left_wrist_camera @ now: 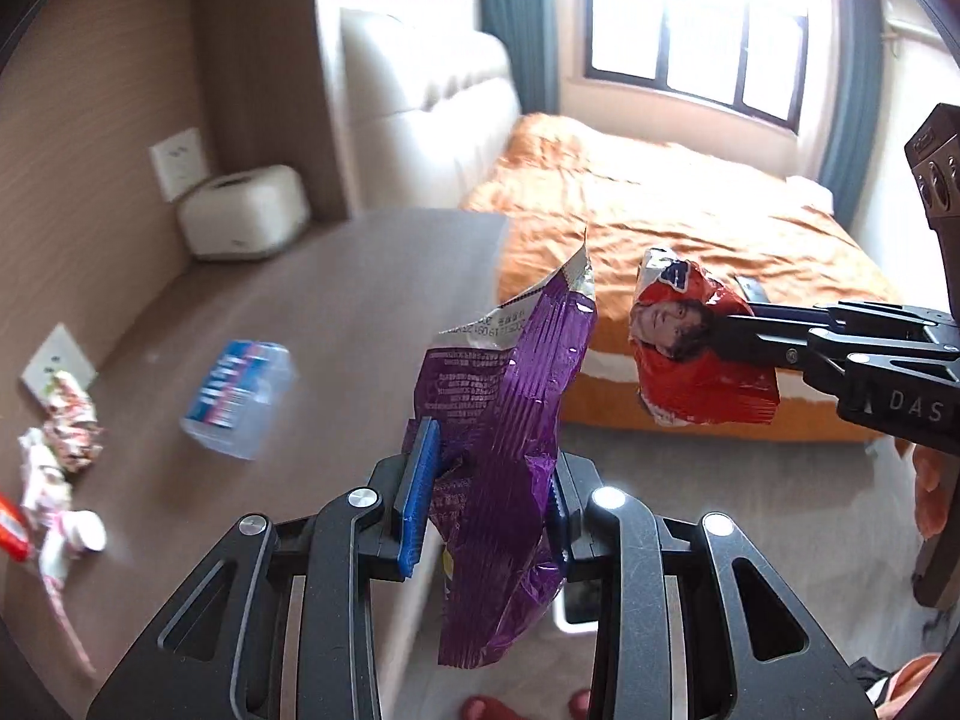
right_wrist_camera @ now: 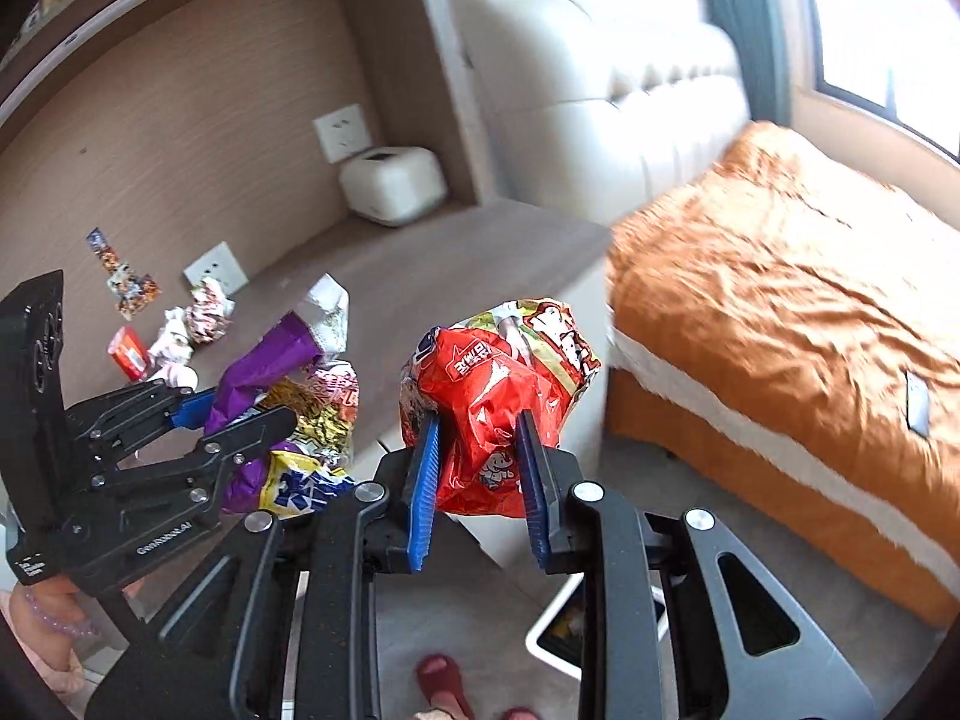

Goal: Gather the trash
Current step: 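Carry both wrappers over the bin and open both tools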

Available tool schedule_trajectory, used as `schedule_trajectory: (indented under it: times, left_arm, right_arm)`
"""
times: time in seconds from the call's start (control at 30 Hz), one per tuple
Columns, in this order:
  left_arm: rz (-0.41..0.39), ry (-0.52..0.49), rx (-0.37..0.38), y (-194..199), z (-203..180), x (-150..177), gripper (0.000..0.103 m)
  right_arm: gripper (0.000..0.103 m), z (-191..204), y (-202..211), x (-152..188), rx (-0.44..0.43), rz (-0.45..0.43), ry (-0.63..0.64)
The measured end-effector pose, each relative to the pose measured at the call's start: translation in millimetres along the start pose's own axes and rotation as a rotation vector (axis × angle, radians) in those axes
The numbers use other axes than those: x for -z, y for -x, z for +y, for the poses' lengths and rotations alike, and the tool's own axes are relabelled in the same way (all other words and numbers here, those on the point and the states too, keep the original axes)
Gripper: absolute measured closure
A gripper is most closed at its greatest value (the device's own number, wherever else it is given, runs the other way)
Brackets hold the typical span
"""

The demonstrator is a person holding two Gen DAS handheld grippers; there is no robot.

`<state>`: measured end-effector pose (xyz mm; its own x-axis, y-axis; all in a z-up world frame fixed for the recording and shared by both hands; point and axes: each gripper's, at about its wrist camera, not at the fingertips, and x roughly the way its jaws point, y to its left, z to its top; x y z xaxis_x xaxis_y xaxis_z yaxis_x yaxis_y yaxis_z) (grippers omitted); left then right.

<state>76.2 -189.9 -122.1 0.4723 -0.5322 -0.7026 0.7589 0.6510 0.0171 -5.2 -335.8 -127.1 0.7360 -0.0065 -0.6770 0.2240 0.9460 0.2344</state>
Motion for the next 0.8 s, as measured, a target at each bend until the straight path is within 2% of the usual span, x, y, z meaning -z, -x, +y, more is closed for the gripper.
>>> schedule_trajectory:
  times: [0.27, 0.43, 0.67, 0.7, 0.77, 0.8]
  left_arm:
    - [0.155, -0.058, 0.132, -80, -75, 47, 0.072]
    - [0.227, -0.072, 0.189, -138, -99, 81, 0.071]
    - [0.303, -0.071, 0.248, -230, -114, 143, 0.071]
    - [0.315, -0.067, 0.257, -243, -115, 153, 0.067]
    - [0.332, -0.046, 0.299, -265, -116, 173, 0.038]
    - [0.334, -0.030, 0.309, -273, -116, 181, 0.006]
  right_arm:
    - [0.077, -64, -8, 66, 0.078, 0.093, -0.144]
    - [0.077, -106, -53, 121, 0.085, 0.189, -0.254]
    - [0.077, -145, -124, 191, 0.108, 0.264, -0.319]
    - [0.077, -150, -136, 203, 0.111, 0.274, -0.329]
    - [0.072, -159, -158, 222, 0.094, 0.308, -0.352]
    - [0.046, -164, -169, 232, 0.081, 0.331, -0.365]
